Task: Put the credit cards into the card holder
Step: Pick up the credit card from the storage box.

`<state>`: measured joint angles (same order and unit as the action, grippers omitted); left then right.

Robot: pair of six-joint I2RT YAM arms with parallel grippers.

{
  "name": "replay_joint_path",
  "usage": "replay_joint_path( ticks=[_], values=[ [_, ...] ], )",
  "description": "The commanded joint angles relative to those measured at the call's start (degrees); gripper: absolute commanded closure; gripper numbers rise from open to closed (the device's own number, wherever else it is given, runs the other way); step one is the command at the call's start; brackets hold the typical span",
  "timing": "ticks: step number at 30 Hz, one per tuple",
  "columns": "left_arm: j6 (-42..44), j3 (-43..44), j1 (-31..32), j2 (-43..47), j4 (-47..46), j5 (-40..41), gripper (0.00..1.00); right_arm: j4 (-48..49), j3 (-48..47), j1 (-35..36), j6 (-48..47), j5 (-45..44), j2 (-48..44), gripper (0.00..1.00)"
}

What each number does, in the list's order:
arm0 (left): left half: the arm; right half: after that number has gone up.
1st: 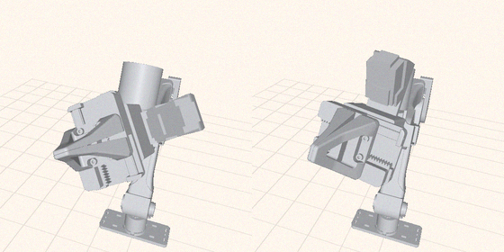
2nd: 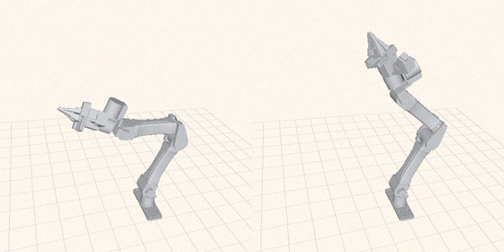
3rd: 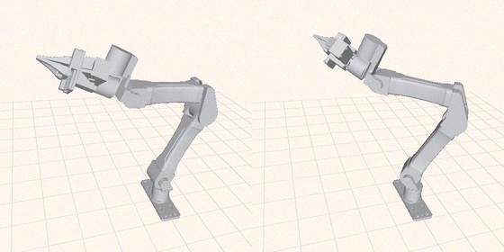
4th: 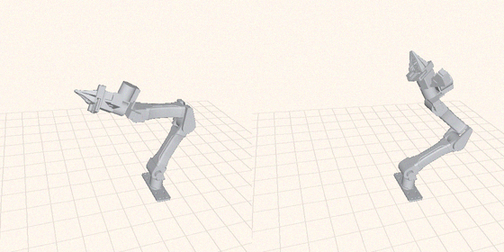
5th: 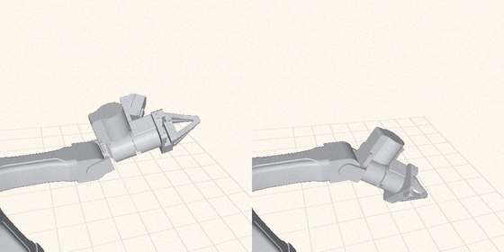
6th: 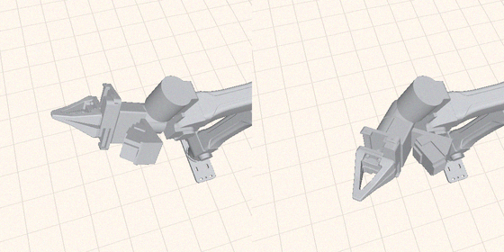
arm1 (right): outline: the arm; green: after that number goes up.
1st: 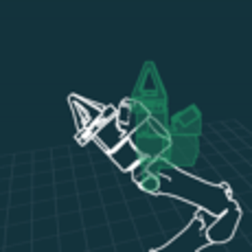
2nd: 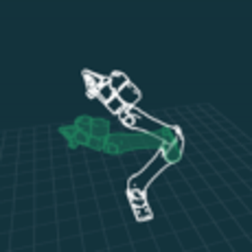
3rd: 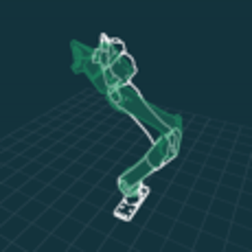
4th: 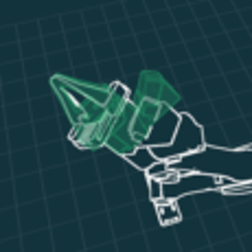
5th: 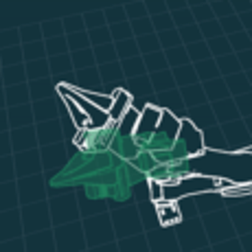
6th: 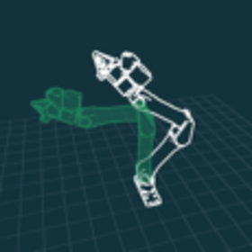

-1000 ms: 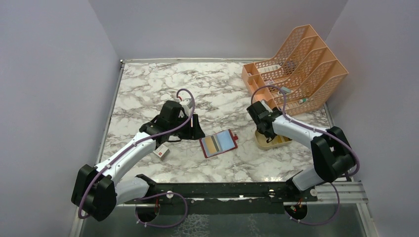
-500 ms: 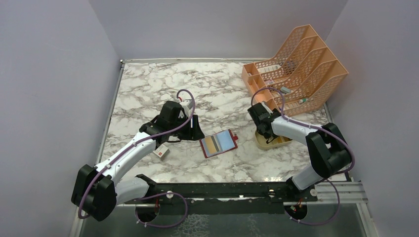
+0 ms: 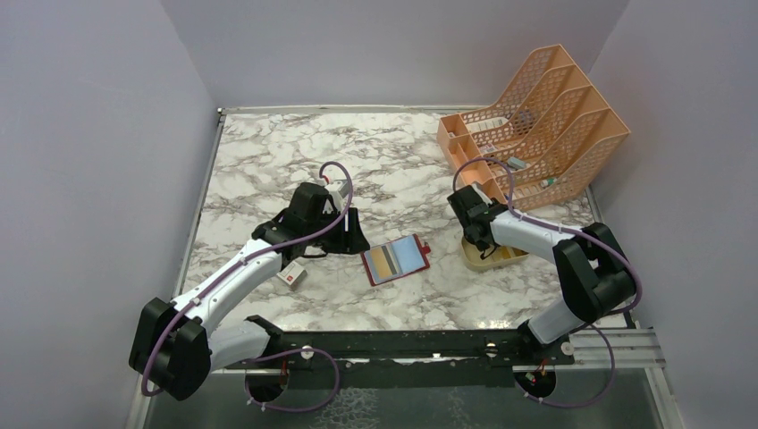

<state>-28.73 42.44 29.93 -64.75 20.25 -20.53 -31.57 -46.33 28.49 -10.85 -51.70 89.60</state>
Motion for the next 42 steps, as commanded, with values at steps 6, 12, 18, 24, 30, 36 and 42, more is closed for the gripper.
replay_joint_path(
  ticks=[6,12,18,24,30,36,42],
  values=[
    [0.56,1.69,-0.49,0.19,0.29,-0.45,0.43,2.9,0.96,-0.22,-1.36,-1.13,-0.8,0.74],
    [0.56,1.69,-0.49,0.06,0.29,-0.54,0.43,2.48,0.47,-0.2,-1.29,-0.65,-1.15,0.8],
    [0.59,1.69,-0.47,0.03,0.19,-0.51,0.43,1.13,-0.6,-0.21,-0.25,-0.46,-1.52,0.82],
    [0.57,1.52,-0.58,0.02,0.24,-0.53,0.43,0.65,-0.88,-0.2,0.19,-0.65,-1.91,0.85],
    [0.39,1.33,-0.58,0.01,0.24,-0.51,0.43,-0.3,-1.4,-0.2,1.16,-1.2,-2.33,0.89],
    [0.42,1.33,-0.58,-0.27,0.21,-0.42,0.43,-1.37,-2.57,-0.19,1.88,-0.58,-3.67,0.93],
    [0.27,1.42,-0.58,-0.37,0.22,-0.46,0.43,-3.98,-4.91,-0.21,2.86,4.05,-5.42,0.99]
  ],
)
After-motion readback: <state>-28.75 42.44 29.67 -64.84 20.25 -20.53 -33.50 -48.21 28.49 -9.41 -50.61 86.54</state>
